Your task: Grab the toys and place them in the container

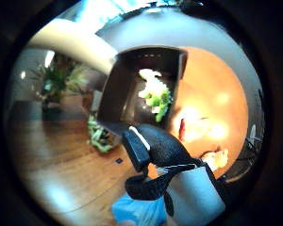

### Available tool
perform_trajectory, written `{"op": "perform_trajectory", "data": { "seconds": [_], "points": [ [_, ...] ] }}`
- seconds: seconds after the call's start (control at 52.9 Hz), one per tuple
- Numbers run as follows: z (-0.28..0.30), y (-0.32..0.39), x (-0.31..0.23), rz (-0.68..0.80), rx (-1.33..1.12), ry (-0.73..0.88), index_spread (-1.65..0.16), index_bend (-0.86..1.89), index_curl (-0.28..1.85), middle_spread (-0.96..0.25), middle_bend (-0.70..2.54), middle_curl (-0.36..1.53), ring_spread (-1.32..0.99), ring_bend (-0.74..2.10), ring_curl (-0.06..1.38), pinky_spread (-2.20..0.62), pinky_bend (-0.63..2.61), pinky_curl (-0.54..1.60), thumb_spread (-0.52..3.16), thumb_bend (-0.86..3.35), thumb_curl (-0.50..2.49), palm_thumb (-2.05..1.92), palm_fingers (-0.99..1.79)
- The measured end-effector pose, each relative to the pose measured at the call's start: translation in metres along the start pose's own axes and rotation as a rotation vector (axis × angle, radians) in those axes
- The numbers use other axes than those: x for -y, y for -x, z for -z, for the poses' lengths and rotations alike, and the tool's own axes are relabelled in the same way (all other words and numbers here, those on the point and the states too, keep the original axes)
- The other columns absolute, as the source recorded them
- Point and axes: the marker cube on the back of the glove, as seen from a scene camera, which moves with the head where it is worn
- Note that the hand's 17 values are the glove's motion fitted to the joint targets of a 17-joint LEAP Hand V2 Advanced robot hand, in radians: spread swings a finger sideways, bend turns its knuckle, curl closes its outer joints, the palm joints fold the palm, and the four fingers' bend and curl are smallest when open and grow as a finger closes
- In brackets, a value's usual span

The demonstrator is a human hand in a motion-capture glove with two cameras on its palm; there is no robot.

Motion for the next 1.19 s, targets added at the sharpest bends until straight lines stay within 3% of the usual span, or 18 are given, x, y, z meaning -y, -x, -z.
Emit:
{"op": "perform_trajectory", "data": {
  "seconds": [0.057, 0.132, 0.208, 0.265, 0.605, 0.756, 0.888, 1.191],
  "points": [
    [0.001, -0.014, -0.007, -0.047, 0.022, 0.000, -0.31, 0.17, 0.29, 0.00, 0.17, 0.50, 0.02, 0.67, 0.25, -0.01, 1.38, 0.37, 1.08, -0.06, 0.22, -0.06, -0.06],
    [0.006, -0.024, -0.010, -0.235, 0.129, 0.003, -0.31, 0.17, 0.30, 0.00, 0.16, 0.48, 0.03, 0.64, 0.24, 0.00, 1.37, 0.36, 1.07, -0.05, 0.22, -0.06, -0.06],
    [-0.001, -0.046, -0.031, -0.053, 0.031, 0.002, -0.31, 0.16, 0.30, 0.00, 0.16, 0.47, 0.03, 0.62, 0.23, 0.01, 1.36, 0.35, 1.07, -0.05, 0.22, -0.05, -0.07],
    [-0.003, -0.060, -0.042, -0.020, 0.045, 0.000, -0.30, 0.16, 0.31, 0.00, 0.15, 0.45, 0.04, 0.61, 0.23, 0.01, 1.36, 0.35, 1.07, -0.05, 0.22, -0.05, -0.09],
    [-0.043, -0.103, -0.074, 0.004, 0.074, 0.052, -0.28, 0.09, 0.26, 0.02, 0.12, 0.37, 0.05, 0.46, 0.20, 0.04, 1.39, 0.35, 1.06, -0.04, 0.22, -0.04, -0.21],
    [-0.083, -0.087, -0.071, -0.042, 0.133, 0.109, -0.27, 0.07, 0.23, 0.03, 0.11, 0.32, 0.05, 0.41, 0.20, 0.05, 1.40, 0.36, 1.06, -0.03, 0.23, -0.02, -0.25],
    [-0.115, -0.088, -0.074, 0.059, 0.072, 0.145, -0.26, 0.06, 0.20, 0.03, 0.12, 0.29, 0.05, 0.37, 0.20, 0.05, 1.41, 0.36, 1.06, -0.03, 0.23, -0.02, -0.27],
    [-0.205, -0.058, -0.058, -0.035, 0.097, 0.303, -0.25, 0.05, 0.14, 0.03, 0.13, 0.26, 0.05, 0.31, 0.22, 0.06, 1.41, 0.35, 1.06, -0.02, 0.25, 0.00, -0.29]
  ]
}}
